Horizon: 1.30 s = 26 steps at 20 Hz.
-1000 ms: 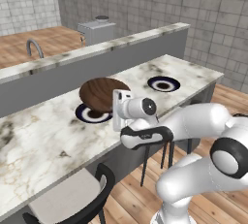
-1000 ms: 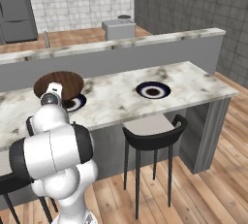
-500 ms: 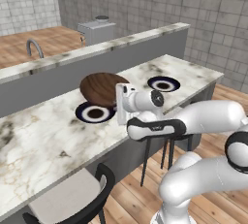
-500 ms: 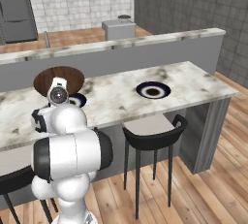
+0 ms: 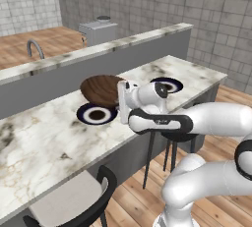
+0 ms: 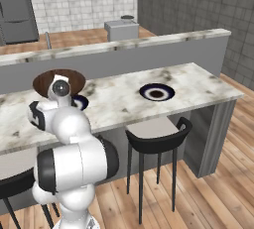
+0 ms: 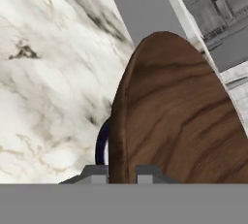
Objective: Move the bowls from the cabinet to the plates on the dining table.
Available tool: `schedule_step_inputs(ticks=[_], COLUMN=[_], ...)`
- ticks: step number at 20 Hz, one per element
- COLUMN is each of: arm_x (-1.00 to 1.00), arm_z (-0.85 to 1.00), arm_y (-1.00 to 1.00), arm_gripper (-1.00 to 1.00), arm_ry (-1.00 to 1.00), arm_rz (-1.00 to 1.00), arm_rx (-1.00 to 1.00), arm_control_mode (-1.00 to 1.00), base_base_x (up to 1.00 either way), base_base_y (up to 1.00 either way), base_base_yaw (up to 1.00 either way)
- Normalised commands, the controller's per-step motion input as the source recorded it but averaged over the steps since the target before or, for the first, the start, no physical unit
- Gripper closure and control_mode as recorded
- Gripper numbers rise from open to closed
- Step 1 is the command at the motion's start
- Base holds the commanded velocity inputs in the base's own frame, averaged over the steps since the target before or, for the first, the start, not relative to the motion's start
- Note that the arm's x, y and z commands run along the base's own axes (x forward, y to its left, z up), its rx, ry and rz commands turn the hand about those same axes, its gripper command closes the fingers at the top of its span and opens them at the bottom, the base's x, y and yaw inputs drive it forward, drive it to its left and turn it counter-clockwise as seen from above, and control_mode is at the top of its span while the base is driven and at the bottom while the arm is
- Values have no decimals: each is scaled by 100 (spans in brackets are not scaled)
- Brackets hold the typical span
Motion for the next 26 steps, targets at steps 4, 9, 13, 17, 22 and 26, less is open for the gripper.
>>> schedule_step_inputs(ticks=[4, 9, 13, 17, 22, 26], arm_x=[-3, -1, 0, 0, 0, 0], arm_z=[0, 0, 0, 0, 0, -4], arm_y=[0, 0, 0, 0, 0, 0], arm_gripper=[100, 100, 100, 100, 100, 100], arm_ry=[14, 14, 11, 9, 7, 5], arm_rz=[2, 4, 5, 7, 8, 8], arm_rx=[0, -3, -7, -7, -8, -11], arm_control_mode=[-100, -100, -100, -100, -100, -100], base_base_x=[0, 0, 0, 0, 0, 0], base_base_y=[0, 0, 0, 0, 0, 0], base_base_yaw=[0, 0, 0, 0, 0, 0])
